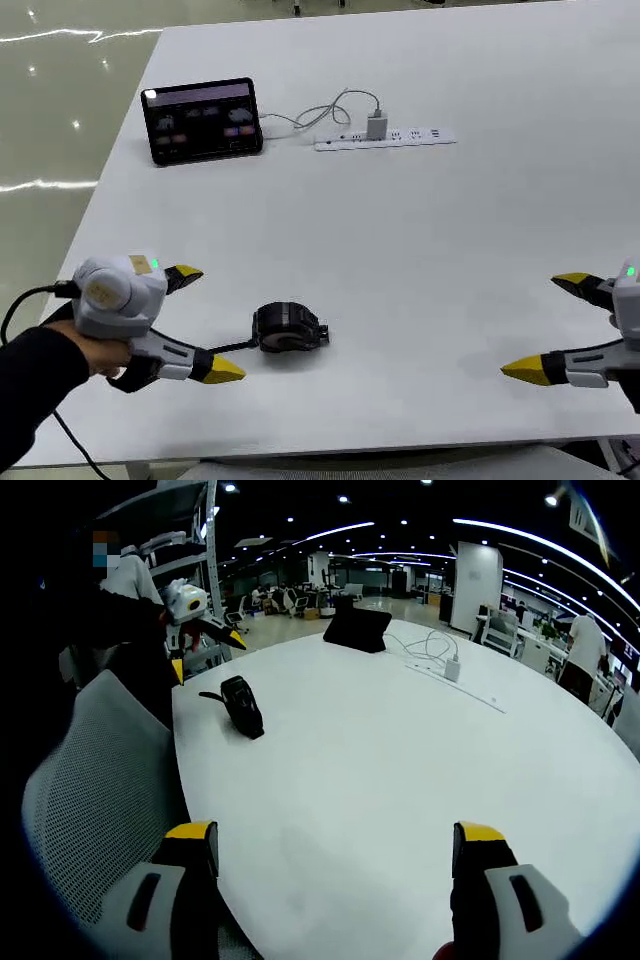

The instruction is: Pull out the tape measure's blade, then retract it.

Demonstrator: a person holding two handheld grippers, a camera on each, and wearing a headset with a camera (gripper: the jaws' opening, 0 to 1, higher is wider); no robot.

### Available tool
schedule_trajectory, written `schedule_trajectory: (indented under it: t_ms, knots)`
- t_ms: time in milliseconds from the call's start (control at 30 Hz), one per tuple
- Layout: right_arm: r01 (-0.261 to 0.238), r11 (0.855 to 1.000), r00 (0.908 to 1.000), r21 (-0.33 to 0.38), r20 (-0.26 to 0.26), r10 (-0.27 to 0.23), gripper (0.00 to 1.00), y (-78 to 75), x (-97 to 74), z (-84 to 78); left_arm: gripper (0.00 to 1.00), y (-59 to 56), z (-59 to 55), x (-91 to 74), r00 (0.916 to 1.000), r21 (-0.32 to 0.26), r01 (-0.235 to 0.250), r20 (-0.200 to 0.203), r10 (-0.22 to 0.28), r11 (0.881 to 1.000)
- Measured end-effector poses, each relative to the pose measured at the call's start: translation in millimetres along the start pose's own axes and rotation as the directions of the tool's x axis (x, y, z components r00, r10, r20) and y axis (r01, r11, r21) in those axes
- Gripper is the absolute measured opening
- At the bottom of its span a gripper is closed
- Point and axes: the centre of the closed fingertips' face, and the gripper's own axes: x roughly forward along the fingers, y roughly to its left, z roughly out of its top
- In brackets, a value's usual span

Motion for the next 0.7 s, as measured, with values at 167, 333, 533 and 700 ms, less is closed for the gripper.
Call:
schedule_trajectory:
  t_ms: [167, 333, 533, 700]
  knots:
    - [-0.057, 0.996, 0.9982, -0.075, 0.014, 0.058, 0.93, 14.1, 22.3, 24.8, 0.89, -4.0, 10.5, 15.6, 0.9942, 0.097, 0.088, -0.071, -0.081, 0.991]
    - [-0.141, 0.98, 0.9899, -0.141, -0.009, 0.141, 0.91, 36.1, 49.1, 40.6, 0.83, -5.8, 13.8, 34.0, 0.983, 0.165, 0.145, -0.136, -0.123, 0.976]
    - [-0.209, 0.962, 0.9779, -0.174, -0.034, 0.206, 0.88, 51.8, 75.6, 47.9, 0.82, -1.3, 14.8, 52.4, 0.9788, 0.261, 0.142, -0.181, -0.097, 0.955]
    - [-0.244, 0.952, 0.9697, -0.184, -0.059, 0.237, 0.89, 59.8, 95.7, 53.6, 0.75, -2.2, 9.5, 65.6, 0.968, 0.23, 0.18, -0.214, -0.131, 0.956]
